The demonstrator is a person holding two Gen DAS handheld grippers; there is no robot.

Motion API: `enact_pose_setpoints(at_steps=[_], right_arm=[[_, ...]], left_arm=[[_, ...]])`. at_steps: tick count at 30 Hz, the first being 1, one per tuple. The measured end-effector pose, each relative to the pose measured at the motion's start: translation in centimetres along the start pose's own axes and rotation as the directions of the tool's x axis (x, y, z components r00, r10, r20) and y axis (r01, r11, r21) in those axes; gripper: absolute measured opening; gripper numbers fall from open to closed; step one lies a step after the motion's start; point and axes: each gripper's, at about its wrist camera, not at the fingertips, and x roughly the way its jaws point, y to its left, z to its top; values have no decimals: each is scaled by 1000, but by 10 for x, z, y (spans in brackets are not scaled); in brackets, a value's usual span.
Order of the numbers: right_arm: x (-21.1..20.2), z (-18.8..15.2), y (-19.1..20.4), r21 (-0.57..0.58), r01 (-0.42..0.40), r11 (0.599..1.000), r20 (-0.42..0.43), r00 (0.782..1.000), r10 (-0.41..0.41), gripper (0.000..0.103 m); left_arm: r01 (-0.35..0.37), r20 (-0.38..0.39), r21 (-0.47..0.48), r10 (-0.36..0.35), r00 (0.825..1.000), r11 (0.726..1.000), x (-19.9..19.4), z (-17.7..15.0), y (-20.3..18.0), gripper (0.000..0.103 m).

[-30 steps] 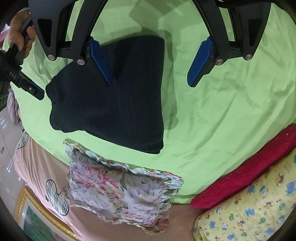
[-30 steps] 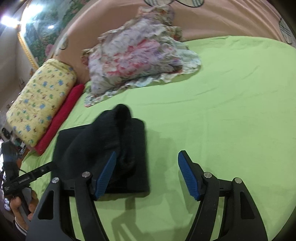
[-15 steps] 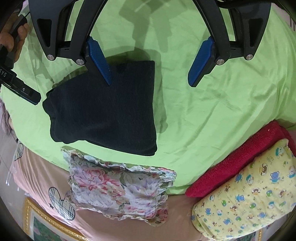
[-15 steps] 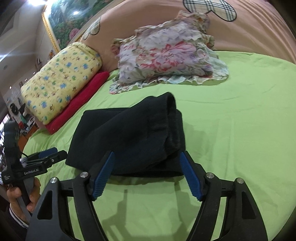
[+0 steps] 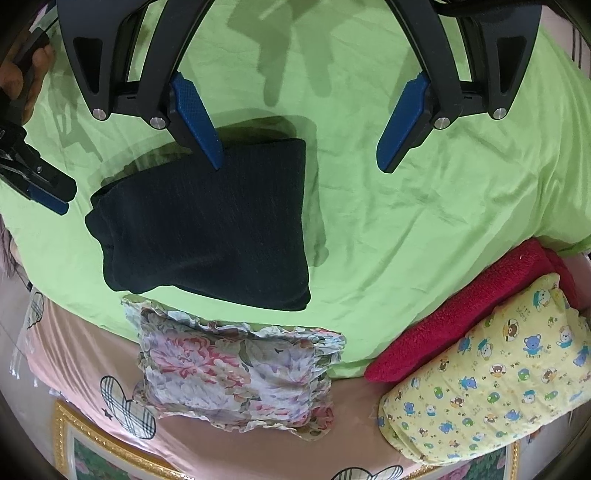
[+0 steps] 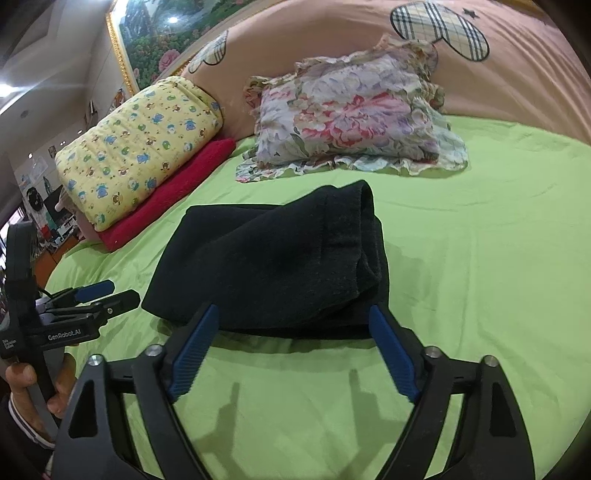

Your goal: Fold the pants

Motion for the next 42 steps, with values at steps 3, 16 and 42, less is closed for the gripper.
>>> enact_pose_setpoints(at_steps=[3, 16, 42], right_arm=[[-3, -2, 6, -34, -8, 999, 14, 1000, 9, 89], [7, -10, 15, -74, -12, 997, -7, 1000, 12, 90], [18, -15, 13, -70, -9, 997, -24, 1000, 8, 94]], left_arm=[[-3, 3, 8, 3, 1000, 1000, -1, -4, -2, 87], [-8, 0, 5, 8, 1000, 1000, 2, -12, 0, 87], [-9, -6, 15, 9, 1000, 1000, 19, -10, -7, 88]])
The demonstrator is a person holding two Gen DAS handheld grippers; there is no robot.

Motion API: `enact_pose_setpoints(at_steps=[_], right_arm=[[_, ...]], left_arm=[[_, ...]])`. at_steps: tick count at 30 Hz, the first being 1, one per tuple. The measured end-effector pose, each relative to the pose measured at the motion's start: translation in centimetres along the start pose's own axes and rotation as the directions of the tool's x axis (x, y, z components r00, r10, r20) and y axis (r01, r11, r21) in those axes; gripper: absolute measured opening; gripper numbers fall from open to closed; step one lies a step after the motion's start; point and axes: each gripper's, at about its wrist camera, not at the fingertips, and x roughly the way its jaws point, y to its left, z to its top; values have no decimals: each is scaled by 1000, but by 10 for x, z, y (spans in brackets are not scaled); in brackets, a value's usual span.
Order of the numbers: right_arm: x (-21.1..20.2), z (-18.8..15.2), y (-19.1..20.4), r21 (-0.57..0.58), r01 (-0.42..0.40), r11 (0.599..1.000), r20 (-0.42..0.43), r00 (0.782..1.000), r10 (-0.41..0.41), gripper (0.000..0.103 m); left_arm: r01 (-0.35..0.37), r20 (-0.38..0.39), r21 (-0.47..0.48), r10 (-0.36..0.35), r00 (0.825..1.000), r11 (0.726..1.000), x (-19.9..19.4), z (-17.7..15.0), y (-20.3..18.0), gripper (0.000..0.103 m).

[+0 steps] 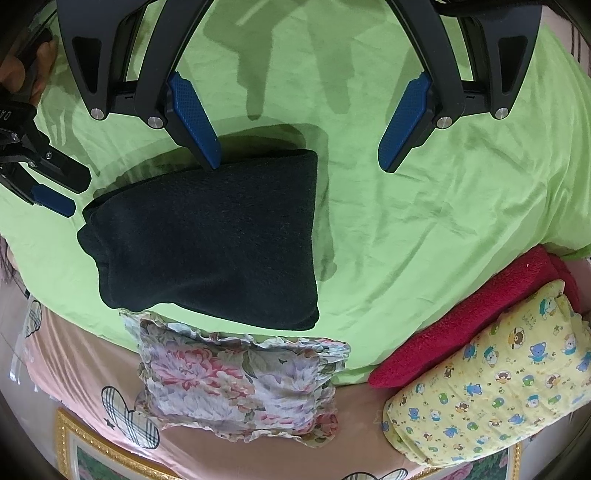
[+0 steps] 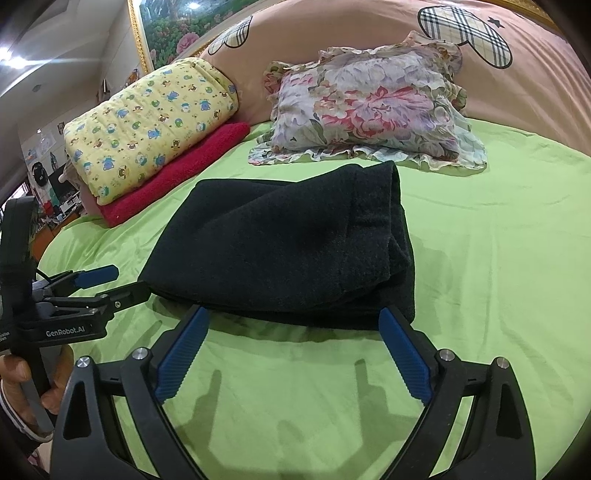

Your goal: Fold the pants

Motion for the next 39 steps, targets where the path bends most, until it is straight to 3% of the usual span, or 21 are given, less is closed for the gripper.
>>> enact_pose_setpoints(at_steps=[39], right_arm=[[1, 0, -2, 10, -2, 1000, 7, 1000, 2, 96]], left_arm=[[10, -3, 11, -10, 1000, 1000, 5, 0, -5, 88]])
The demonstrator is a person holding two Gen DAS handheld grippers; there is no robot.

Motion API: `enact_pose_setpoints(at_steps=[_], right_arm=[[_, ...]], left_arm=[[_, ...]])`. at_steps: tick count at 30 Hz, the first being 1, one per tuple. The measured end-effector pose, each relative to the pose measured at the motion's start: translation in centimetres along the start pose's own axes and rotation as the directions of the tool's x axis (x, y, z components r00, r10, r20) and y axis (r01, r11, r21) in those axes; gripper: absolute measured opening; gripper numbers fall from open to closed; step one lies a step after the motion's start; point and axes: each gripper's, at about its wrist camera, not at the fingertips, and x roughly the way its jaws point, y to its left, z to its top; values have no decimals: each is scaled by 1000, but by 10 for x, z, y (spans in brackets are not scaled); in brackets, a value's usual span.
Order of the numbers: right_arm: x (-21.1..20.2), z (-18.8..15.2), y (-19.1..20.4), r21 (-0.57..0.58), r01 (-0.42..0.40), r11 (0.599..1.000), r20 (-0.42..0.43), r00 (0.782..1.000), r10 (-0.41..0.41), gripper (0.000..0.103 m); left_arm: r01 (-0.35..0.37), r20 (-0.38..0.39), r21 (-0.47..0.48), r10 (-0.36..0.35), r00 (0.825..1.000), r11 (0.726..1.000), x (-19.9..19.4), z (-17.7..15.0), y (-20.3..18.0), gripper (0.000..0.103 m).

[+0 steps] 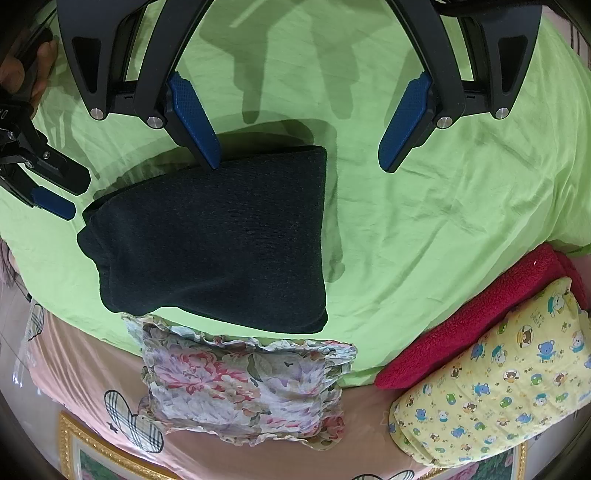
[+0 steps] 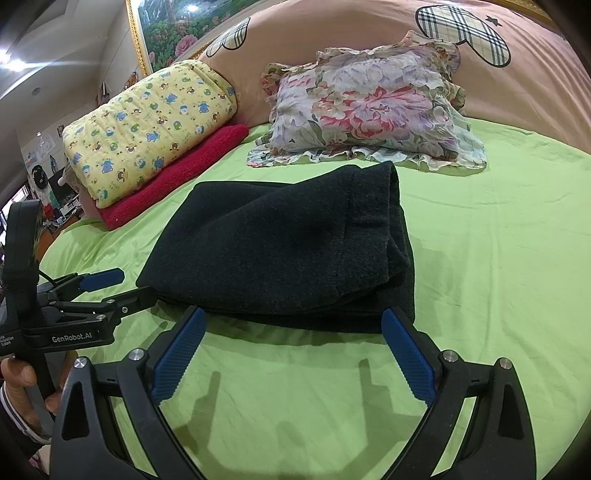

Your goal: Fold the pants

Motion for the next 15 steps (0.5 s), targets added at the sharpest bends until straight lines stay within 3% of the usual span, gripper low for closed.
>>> enact_pose_setpoints(at_steps=[15], right_arm=[[0, 0, 0, 0, -1, 1000, 1, 1000, 1, 97]], left_arm=[[2, 1, 3, -2, 1000, 1000, 1, 2, 1, 89]])
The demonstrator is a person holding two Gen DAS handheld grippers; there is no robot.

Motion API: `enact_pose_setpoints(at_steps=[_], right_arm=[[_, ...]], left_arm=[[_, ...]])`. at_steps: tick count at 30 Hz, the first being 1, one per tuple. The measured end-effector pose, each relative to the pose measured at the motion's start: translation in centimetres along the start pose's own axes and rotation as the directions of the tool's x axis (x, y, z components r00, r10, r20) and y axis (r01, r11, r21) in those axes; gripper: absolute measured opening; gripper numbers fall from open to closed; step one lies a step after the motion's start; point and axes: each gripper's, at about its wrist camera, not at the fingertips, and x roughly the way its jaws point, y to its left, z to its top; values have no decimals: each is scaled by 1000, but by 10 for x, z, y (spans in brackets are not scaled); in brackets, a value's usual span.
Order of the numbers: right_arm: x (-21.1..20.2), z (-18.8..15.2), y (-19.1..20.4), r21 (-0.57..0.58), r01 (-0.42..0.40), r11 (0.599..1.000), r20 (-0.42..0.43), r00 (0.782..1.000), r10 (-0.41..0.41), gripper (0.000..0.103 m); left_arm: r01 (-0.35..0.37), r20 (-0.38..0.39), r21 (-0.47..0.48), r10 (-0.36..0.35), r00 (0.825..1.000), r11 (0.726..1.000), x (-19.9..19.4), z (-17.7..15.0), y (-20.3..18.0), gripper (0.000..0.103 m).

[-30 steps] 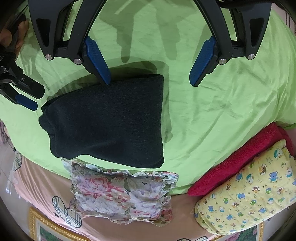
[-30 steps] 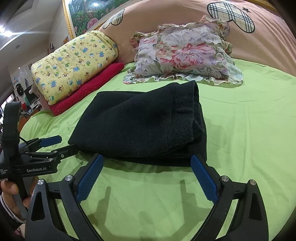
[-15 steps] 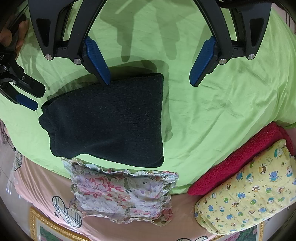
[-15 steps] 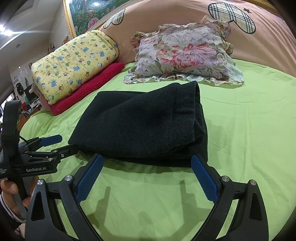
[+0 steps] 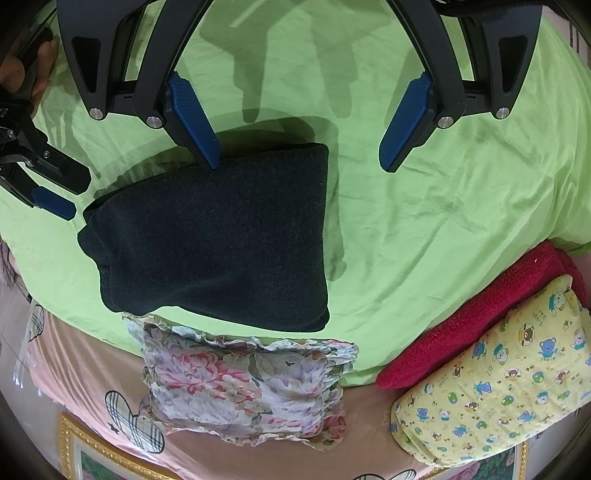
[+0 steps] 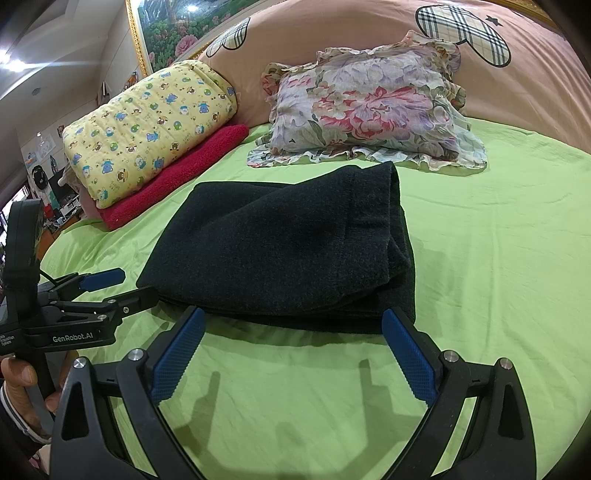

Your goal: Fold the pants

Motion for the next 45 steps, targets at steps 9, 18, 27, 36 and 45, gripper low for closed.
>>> enact_pose_setpoints(at_steps=[9, 18, 27, 36, 45], right_arm=[[0, 4, 3, -5, 0, 1000, 9, 1000, 0, 97], [-1, 6, 1, -1, 5, 1000, 16, 1000, -5, 97], [-4, 12, -4, 10, 23, 1000, 36, 999, -23, 98], [-4, 20, -6, 9, 22, 1000, 43, 999, -22, 98], [-3, 22, -7, 16, 22, 1000, 43, 999, -23, 98]], left_arm=[[4, 16, -2, -4, 1000, 1000, -2, 6, 1, 89], [5, 23, -7, -5, 1000, 1000, -3, 10, 0, 89], [-15, 62, 1, 15, 998, 1000, -6, 18, -4, 89], [-2, 54, -7, 3, 999, 1000, -3, 27, -3, 89], [2, 46, -5, -1, 999, 1000, 0, 30, -5, 90]])
